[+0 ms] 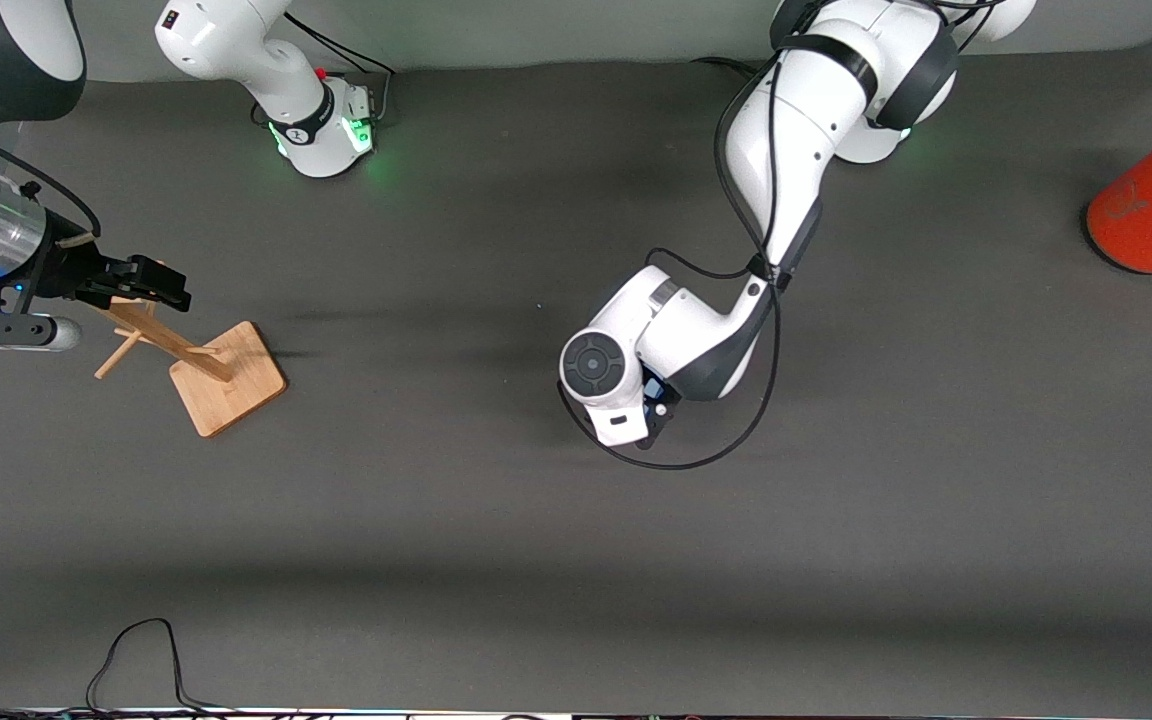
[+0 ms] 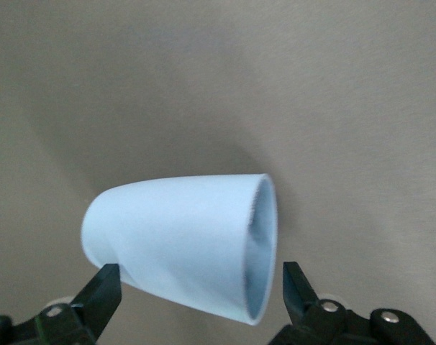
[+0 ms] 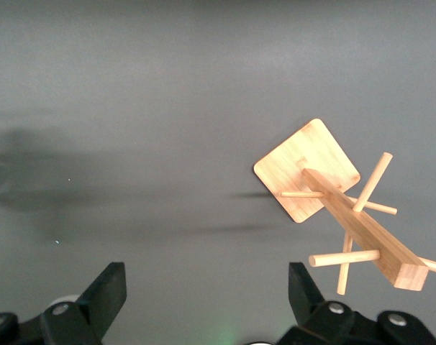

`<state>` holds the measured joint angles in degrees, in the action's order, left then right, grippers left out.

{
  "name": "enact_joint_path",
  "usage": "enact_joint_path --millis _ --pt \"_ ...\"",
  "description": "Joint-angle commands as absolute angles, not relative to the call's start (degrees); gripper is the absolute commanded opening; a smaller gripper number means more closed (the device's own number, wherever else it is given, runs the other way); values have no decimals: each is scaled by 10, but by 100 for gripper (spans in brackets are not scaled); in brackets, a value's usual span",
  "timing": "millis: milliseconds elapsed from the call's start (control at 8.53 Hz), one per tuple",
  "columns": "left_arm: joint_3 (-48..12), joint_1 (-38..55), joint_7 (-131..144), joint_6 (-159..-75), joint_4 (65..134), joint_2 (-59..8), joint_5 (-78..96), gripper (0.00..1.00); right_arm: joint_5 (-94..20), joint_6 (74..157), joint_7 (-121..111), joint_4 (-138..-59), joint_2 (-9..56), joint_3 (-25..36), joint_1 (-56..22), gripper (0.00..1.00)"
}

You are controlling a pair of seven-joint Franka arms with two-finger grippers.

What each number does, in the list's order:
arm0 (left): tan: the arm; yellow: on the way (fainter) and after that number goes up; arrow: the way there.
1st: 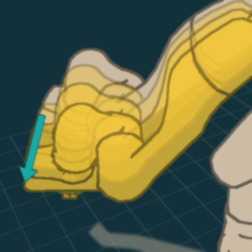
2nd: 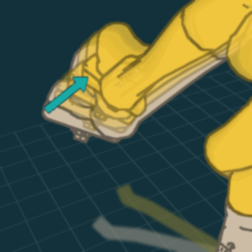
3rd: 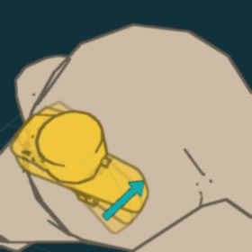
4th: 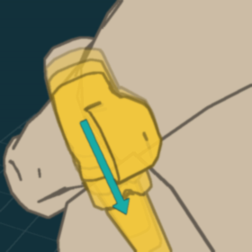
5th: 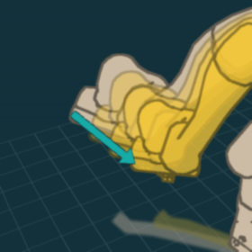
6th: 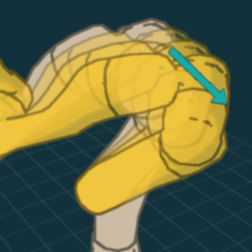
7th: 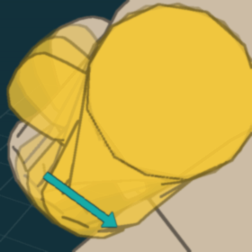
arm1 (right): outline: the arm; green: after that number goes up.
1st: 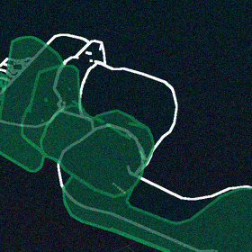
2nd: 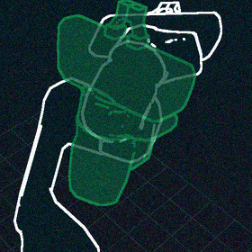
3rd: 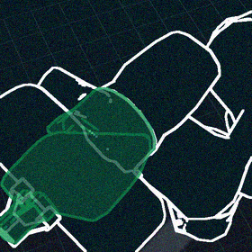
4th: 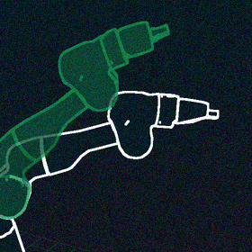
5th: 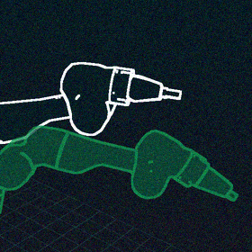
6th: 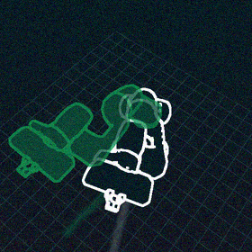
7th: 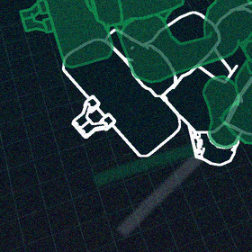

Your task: Rotate and upright cup with both arms

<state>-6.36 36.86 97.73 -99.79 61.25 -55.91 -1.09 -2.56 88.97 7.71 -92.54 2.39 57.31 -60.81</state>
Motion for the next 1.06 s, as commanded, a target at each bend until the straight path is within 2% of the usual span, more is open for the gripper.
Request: enact_joint_path --millis 0,117,234,352,469,586,703,938 --pt "-58 378 952 -915 589 -566 -17 99 -12 873 62 -912 25 578 -617 100" --pt "-59 378 948 -894 588 -565 -15 79 -12 868 62 -911 25 572 -603 100" --pt "-59 377 948 -883 589 -564 -11 42 -13 867 62 -909 23 544 -575 100" --pt "-59 377 948 -878 588 -563 -10 11 -13 865 62 -910 17 507 -540 100" --pt "-60 377 948 -875 588 -560 -9 0 -12 859 61 -912 5 458 -493 100" --pt "-61 377 947 -862 586 -556 -9 0 -12 859 42 -918 -13 372 -391 100" --pt "-68 376 947 -846 584 -549 -9 0 -12 853 17 -926 -23 260 -275 100" --pt "-83 375 926 -839 583 -528 -9 0 -11 851 -18 -933 -39 133 -136 100"
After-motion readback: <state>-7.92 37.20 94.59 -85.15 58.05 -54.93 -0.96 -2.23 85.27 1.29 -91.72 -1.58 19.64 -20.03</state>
